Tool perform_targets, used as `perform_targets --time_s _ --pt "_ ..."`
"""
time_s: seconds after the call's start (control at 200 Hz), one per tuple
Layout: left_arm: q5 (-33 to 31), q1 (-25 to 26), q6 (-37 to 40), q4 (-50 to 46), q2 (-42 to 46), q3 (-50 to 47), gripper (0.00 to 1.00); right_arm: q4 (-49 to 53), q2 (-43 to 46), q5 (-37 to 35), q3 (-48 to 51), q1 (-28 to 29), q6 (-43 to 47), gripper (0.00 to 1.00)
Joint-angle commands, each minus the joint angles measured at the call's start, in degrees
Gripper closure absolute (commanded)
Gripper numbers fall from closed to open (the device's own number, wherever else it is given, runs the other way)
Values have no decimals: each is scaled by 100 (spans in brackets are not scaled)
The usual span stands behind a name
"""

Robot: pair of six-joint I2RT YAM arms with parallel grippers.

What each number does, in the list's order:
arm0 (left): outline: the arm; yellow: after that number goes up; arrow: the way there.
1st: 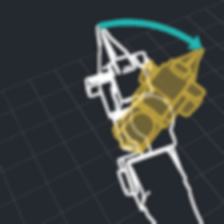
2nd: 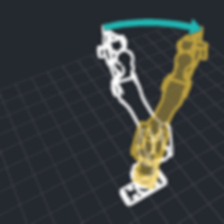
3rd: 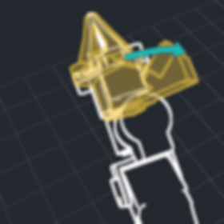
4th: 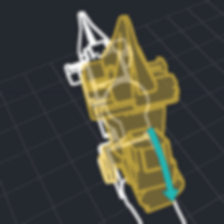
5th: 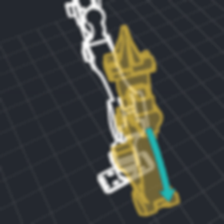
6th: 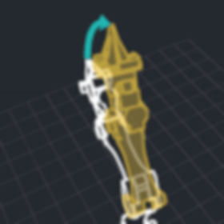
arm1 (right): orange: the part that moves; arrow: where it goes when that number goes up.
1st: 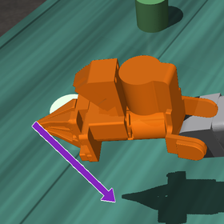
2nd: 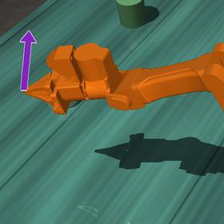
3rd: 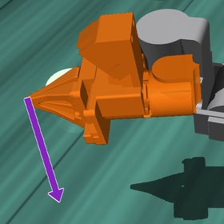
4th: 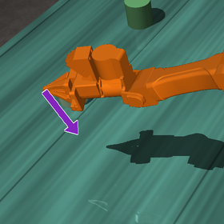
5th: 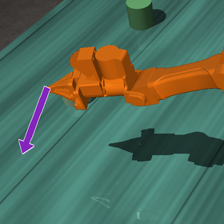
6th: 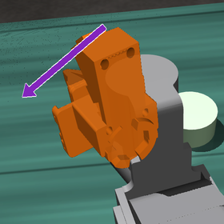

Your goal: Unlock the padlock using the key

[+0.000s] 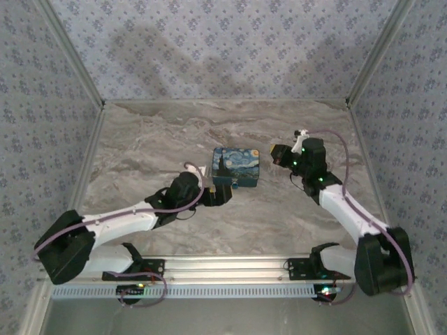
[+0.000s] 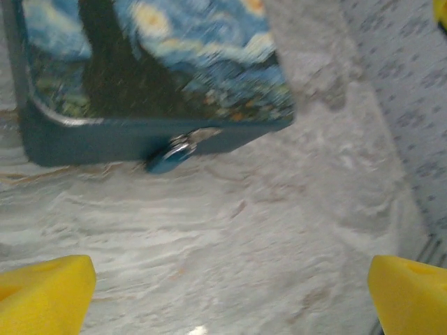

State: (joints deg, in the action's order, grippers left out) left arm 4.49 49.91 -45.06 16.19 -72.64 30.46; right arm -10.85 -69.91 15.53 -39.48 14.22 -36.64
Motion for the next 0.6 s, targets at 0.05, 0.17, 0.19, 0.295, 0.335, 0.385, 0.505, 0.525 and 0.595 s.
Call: perform_targets --time_s 0.05,0.17,0.19,0.295,0.335,0.385,0.505,0.525,0.595 --pt "34 28 778 1364 -591 -193 0 -116 -970 -706 -499 67 602 100" --pt "205 -200 1138 1751 -1323 34 0 -236 -1571 -1040 -630 342 677 100" --pt "254 -256 1146 1834 -1438 67 1 -248 -1628 -1128 -642 402 694 100" --pt "437 -506 1267 2547 -1945 148 0 -269 -1857 -1480 -709 672 695 100" --pt "462 -603 1329 2758 -2097 198 0 -272 -1930 -1594 -740 766 712 100" --pt "578 -731 1359 2852 -2253 338 0 -212 -2018 -1705 -798 883 722 100" --pt "788 -893 1431 2905 -2475 592 0 -128 -2121 -1887 -876 1148 743 100" --pt "834 -887 1442 2953 -2497 593 0 -102 -2116 -1927 -894 1188 743 100" --pt "957 -902 1449 3034 -2567 570 0 -64 -2093 -2028 -915 1289 733 100"
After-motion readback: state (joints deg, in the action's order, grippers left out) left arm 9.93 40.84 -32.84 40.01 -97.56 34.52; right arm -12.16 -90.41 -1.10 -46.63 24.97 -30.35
